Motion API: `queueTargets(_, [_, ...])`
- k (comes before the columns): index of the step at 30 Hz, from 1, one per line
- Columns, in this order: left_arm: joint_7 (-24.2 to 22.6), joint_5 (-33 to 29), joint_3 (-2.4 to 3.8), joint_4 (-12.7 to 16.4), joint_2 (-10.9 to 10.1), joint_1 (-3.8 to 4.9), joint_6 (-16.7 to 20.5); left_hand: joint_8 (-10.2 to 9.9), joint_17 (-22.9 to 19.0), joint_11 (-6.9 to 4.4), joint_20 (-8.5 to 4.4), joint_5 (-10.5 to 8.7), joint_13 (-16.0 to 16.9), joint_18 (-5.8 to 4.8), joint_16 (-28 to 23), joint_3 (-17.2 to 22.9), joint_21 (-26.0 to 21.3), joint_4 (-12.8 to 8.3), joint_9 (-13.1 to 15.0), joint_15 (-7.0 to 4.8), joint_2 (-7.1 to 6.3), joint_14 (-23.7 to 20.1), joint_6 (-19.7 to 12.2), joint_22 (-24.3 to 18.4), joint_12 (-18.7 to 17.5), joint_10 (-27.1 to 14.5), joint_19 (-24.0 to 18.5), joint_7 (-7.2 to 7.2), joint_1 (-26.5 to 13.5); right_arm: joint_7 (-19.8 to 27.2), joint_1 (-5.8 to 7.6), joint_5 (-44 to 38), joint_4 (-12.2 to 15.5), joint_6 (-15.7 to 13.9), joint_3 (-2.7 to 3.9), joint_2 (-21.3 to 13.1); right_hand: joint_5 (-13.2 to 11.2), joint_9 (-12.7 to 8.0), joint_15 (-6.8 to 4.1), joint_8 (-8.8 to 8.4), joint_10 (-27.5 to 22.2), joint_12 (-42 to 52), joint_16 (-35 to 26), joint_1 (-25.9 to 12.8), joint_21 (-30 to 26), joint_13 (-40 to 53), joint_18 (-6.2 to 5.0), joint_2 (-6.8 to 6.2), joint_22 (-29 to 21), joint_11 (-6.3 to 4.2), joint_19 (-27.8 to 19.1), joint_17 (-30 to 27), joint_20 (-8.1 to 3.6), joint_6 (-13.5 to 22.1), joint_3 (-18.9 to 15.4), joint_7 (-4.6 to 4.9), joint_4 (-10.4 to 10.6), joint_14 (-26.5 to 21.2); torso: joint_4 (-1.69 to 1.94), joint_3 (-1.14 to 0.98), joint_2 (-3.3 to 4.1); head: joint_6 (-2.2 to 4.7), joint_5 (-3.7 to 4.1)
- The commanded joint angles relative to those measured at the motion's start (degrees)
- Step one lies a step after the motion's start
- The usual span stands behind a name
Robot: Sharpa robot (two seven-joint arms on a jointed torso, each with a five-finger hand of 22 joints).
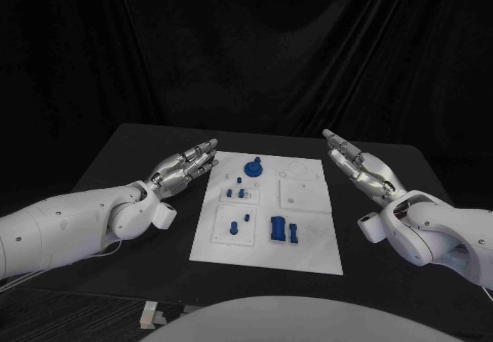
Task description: Assemble the parts on the task board
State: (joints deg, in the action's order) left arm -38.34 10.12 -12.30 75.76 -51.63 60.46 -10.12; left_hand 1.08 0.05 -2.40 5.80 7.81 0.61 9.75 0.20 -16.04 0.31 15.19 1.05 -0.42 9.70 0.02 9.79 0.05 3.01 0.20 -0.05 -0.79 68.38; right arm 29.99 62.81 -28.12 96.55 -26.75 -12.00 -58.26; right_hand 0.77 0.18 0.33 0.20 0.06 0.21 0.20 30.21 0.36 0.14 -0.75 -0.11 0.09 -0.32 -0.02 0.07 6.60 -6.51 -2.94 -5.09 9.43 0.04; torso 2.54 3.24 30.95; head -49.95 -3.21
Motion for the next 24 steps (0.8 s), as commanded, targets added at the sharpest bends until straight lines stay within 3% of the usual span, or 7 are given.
queueTargets(1, [0.0,-0.3,0.28,0.3,0.2,-0.01,1.0,-1.1,0.0,2.4,-5.8,-2.51,-0.6,-2.93,-0.2,5.1,-0.3,-4.9,-1.0,0.42,-3.1,0.0,-3.1,0.0,-3.0,-0.2,0.0,0.79,-21.8,-0.1,-0.07,0.8,-0.2,-0.9,0.49,0.5,-0.8,-0.2,-0.33,-0.2,-0.1,-0.2,-0.2,-11.7,-0.4,-0.1,0.75,0.11,-0.1,0.32,0.0,-0.1,-2.54,6.5,2.9,5.09,-3.7,0.0,-0.09,-0.11,-0.01,0.54,0.12])
queueTargets(2, [0.1,-0.4,0.41,0.5,0.2,-0.01,1.6,-1.1,0.0,2.4,-5.8,-2.71,-0.6,-2.99,-0.2,5.5,-0.3,-5.3,-1.0,0.42,-3.35,0.0,-3.3,0.0,-3.0,-0.2,0.0,0.79,-23.6,-0.1,-0.12,1.4,-0.3,-1.3,0.73,0.7,-0.8,-0.2,-0.33,-0.2,-0.1,-0.2,-0.2,-14.9,-0.4,-0.1,0.75,0.11,-0.1,0.32,0.0,-0.1,-6.6,6.5,2.9,5.09,-4.5,0.0,-0.14,-0.17,0.0,0.82,0.18])
queueTargets(4, [0.3,-0.6,0.66,0.8,0.4,-0.02,2.7,-1.1,0.0,2.4,-5.8,-3.02,-0.6,-3.63,-0.2,6.1,-0.3,-5.9,-1.0,0.42,-3.71,0.0,-3.7,0.0,-3.0,-0.2,0.0,0.79,-26.2,-0.1,-0.23,2.5,-0.6,-1.9,1.21,1.3,-0.8,-0.2,-0.33,-0.2,-0.1,-0.2,-0.2,-18.6,-0.4,-0.1,0.75,0.11,-0.1,0.32,0.0,-0.1,-6.6,6.5,2.9,5.09,-9.4,0.0,-0.23,-0.29,0.01,1.39,0.29])
queueTargets(10, [1.5,-2.0,2.4,2.8,1.4,-0.06,10.4,-1.1,0.0,2.4,-5.8,-7.81,-0.6,-4.51,-0.2,8.4,-0.3,-8.1,-1.0,0.42,-5.1,0.0,-5.0,0.0,-3.0,-0.2,0.0,0.79,-36.0,-0.1,-0.95,10.2,-2.4,-6.6,4.44,5.0,-0.8,-0.2,-0.33,-0.2,-0.1,-0.2,-0.2,-30.2,-0.4,-0.1,0.75,0.11,-0.1,0.32,0.0,-0.1,-6.6,6.5,2.9,5.09,-9.4,0.0,-0.86,-1.09,0.07,5.23,1.08])
queueTargets(16, [3.4,-4.2,5.01,5.8,2.8,-0.12,22.0,-1.1,0.0,2.4,-5.8,-7.81,-0.6,-5.19,-0.2,10.0,-0.3,-9.8,-1.0,0.42,-9.7,0.0,-9.8,0.0,-3.0,-0.2,0.0,0.79,-43.3,-0.2,-1.95,20.7,-4.9,-12.9,8.87,10.0,-0.8,-0.2,-0.33,-0.2,-0.1,-0.2,-0.2,-30.2,-0.4,-0.1,0.75,0.11,-0.1,0.32,0.0,-0.1,-6.6,6.5,2.9,5.09,-9.4,0.0,-1.77,-2.25,0.15,10.8,2.23])
queueTargets(17, [3.7,-4.5,5.44,6.3,3.1,-0.13,23.9,-1.1,0.0,2.4,-5.8,-7.81,-0.6,-9.75,-0.2,10.3,-0.3,-10.0,-1.0,0.42,-9.7,0.0,-9.8,0.0,-3.0,-0.2,0.0,0.79,-44.3,-0.2,-2.07,22.0,-5.2,-13.7,9.41,10.6,-0.8,-0.2,-0.33,-0.2,-0.1,-0.2,-0.2,-30.2,-0.4,-0.1,0.75,0.11,-0.1,0.32,0.0,-0.1,-6.6,6.5,2.9,5.09,-9.4,0.0,-1.88,-2.4,0.16,11.52,2.38])
queueTargets(24, [5.8,-7.0,8.47,9.8,4.8,-0.21,37.3,-1.1,0.0,2.4,-5.8,-7.81,-0.6,-9.75,-0.2,11.7,-0.3,-15.2,-1.0,0.42,-9.7,0.0,-9.8,0.0,-3.0,-0.2,0.0,0.79,-50.4,-0.2,-2.6,27.6,-6.5,-17.1,11.79,13.3,-0.8,-0.2,-0.33,-0.2,-0.1,-0.2,-0.2,-30.2,-0.4,-0.1,0.75,0.11,-0.1,0.32,0.0,-0.1,-6.6,6.5,2.9,5.09,-9.4,0.0,-2.45,-3.12,0.22,15.01,3.1])
